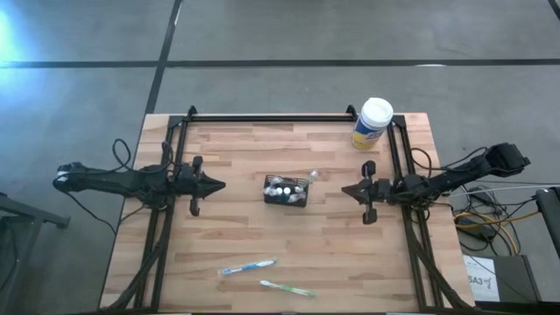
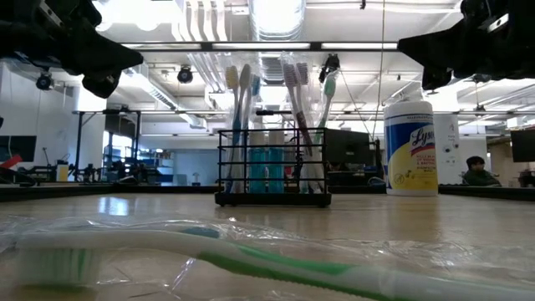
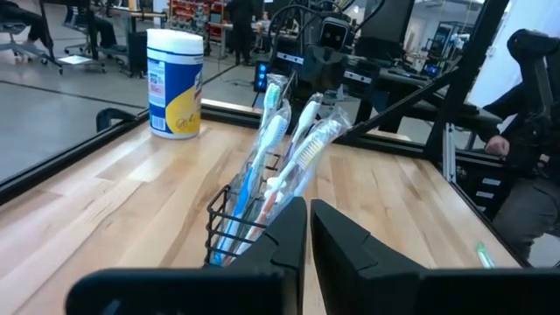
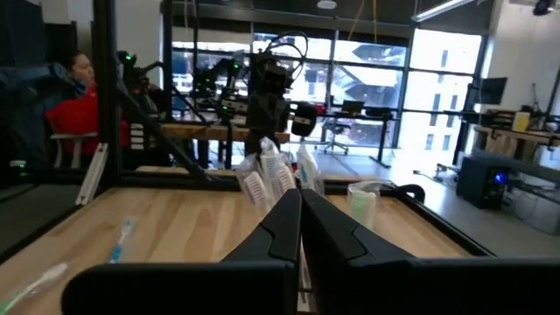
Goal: Pick & Place toothbrushing station
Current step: Put the blue toothbrush into the wire organizer
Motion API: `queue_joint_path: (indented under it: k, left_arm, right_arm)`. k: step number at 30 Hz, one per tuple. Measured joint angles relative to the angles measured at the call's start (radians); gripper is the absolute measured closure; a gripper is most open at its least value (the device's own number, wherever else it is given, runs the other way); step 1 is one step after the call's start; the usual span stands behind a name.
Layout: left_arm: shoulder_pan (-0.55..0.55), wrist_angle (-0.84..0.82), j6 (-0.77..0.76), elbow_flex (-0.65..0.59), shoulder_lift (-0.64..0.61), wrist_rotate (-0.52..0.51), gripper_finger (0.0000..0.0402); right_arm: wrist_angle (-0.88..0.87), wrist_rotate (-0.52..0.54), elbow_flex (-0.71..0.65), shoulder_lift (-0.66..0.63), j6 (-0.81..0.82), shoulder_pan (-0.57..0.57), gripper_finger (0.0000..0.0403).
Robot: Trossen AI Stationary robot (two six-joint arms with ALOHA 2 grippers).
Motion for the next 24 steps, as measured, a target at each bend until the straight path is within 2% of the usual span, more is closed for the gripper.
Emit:
queue_joint_path:
  k: [4, 10, 12, 16, 24]
  left_arm:
    - [0.0, 0.0, 0.0, 0.0, 0.003, 0.0, 0.0376]
    - [0.0, 0.002, 0.017, 0.0, 0.008, -0.005, 0.0383]
    - [0.0, 0.001, 0.01, -0.001, 0.018, -0.013, 0.0387]
    - [0.0, 0.017, 0.006, -0.002, 0.029, -0.029, 0.0392]
    - [0.0, 0.038, -0.024, -0.002, 0.029, -0.048, 0.0393]
  right_arm:
    - [-0.094, 0.014, 0.047, 0.009, 0.01, 0.0, 0.0394]
    - [-0.562, 0.068, 0.297, 0.07, 0.112, 0.0, 0.0394]
    - [-0.666, 0.068, 0.383, 0.122, 0.133, 0.001, 0.0394]
    - [-0.762, 0.066, 0.554, 0.253, 0.186, 0.006, 0.0394]
    - [-1.053, 0.063, 0.914, 0.553, 0.198, 0.06, 0.0394]
